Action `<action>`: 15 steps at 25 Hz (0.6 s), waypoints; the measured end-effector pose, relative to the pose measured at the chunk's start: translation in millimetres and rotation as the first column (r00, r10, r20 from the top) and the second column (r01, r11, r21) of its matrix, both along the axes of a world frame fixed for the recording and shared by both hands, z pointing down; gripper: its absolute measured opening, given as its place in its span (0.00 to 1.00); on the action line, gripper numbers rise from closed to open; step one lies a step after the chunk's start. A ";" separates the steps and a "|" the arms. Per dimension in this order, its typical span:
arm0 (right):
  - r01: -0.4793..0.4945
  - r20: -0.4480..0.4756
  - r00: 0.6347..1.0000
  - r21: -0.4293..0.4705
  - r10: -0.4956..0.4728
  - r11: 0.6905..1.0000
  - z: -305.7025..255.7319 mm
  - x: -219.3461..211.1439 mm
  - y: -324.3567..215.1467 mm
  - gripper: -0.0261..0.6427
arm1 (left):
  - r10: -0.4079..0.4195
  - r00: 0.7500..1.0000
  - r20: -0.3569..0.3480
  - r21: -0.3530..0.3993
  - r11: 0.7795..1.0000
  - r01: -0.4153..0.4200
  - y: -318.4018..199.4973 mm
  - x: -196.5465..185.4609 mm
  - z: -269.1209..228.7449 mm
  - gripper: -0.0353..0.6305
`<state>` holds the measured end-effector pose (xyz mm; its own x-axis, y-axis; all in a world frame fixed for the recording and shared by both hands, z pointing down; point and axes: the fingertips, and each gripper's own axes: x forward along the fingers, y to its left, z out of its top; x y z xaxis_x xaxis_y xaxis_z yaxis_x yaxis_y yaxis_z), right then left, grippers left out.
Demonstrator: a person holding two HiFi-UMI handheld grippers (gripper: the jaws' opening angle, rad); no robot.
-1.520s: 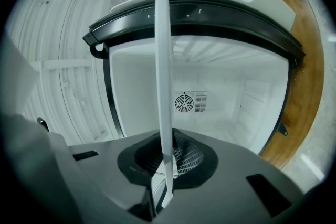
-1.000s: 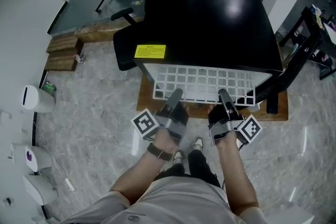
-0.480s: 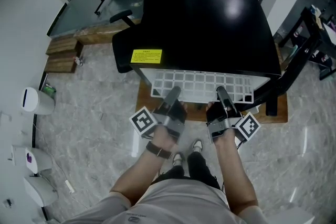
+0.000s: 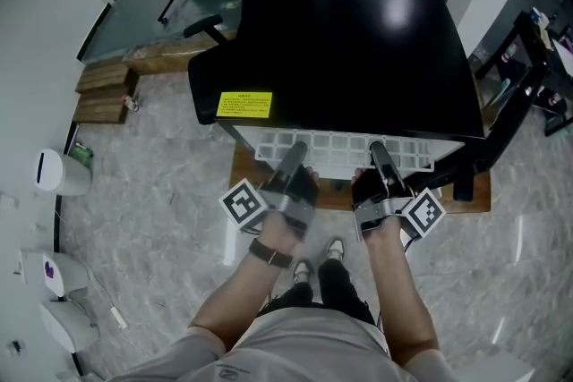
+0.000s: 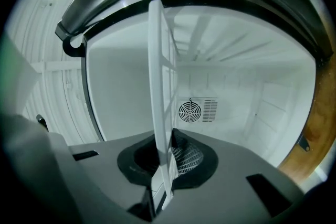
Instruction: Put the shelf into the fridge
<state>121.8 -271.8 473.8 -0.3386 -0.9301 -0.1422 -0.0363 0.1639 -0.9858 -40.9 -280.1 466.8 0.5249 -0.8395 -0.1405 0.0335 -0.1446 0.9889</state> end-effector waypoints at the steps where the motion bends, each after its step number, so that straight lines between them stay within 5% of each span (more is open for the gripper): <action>1: 0.000 0.000 1.000 0.002 0.000 1.000 -0.6 0.4 -1.7 0.11 | -0.001 1.000 0.001 0.002 1.000 0.001 -1.8 0.4 -0.6 0.09; 15: -0.006 -0.004 1.000 0.034 0.006 0.999 -1.2 3.2 -23.5 0.11 | -0.024 1.000 -0.013 0.033 0.999 0.024 -23.9 2.4 -1.9 0.09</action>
<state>125.0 -295.3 472.6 -0.3335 -0.9269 -0.1722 -0.0412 0.1968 -0.9796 -38.5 -304.0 464.9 0.5028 -0.8465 -0.1750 0.0422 -0.1781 0.9831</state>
